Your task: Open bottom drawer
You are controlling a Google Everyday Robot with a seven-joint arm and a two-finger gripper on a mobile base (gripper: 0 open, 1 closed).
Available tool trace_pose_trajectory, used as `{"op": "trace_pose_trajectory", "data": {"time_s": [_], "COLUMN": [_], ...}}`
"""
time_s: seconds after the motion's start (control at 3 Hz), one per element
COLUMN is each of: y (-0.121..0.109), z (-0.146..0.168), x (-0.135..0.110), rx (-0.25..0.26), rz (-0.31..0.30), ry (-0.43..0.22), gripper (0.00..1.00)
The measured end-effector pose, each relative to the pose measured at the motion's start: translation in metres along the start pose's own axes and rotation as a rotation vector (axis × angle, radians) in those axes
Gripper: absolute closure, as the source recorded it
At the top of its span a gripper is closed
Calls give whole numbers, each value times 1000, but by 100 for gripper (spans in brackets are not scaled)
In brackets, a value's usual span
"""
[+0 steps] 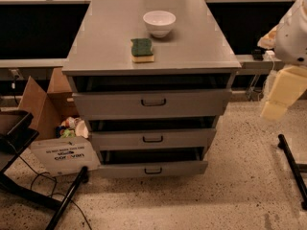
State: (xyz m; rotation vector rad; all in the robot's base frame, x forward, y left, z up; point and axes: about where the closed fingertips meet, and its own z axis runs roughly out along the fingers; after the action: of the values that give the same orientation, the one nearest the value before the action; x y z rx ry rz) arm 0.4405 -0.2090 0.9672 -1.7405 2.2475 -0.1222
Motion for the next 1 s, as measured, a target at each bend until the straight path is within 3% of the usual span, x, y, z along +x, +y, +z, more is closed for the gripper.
{"op": "trace_pose_trajectory", "data": {"time_s": [0.33,0.67,1.0], "y": [20,55,80], "z": [54,152,223], "x": [-14,-28,-24], "rx": [-62,-116,-116], "rz": [3,-6,-16], "ry": [-25,-56,-43], "gripper": [0,0,0]}}
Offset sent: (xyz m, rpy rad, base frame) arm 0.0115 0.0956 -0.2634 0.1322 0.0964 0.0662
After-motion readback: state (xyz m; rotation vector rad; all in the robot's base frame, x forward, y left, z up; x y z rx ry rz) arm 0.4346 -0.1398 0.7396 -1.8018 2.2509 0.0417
